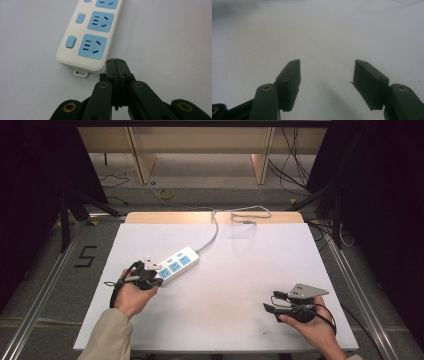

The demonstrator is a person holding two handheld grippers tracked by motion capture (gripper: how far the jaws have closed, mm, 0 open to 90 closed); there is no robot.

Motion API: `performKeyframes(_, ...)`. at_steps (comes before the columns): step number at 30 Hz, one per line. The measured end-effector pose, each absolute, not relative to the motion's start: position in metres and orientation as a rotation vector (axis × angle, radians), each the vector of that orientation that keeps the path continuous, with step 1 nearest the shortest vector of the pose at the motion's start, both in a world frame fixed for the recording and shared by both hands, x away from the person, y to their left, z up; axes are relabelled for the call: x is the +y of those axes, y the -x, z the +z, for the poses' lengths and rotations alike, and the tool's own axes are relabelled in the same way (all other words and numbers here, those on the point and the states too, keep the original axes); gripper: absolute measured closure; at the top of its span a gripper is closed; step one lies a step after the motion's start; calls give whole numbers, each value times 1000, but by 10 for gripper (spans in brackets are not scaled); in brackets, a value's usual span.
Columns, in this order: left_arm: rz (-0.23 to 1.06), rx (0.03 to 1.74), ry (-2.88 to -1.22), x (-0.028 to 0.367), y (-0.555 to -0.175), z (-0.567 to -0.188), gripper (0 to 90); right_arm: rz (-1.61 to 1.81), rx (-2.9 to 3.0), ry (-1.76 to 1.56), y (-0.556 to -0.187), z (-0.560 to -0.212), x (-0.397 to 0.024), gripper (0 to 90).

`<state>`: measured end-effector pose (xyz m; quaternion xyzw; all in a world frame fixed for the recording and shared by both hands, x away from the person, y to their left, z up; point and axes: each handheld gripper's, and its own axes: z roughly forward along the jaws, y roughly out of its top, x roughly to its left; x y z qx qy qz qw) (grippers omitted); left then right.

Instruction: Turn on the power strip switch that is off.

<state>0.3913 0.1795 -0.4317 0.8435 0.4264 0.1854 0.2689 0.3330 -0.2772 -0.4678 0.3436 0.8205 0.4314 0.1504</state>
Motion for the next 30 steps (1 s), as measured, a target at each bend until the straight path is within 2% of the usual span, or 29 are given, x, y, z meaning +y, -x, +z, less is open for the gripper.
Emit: performKeyframes(30,526,1157,-2308,177,-415,-422,899,1222,2357,-981,-335,-468,-277,393)
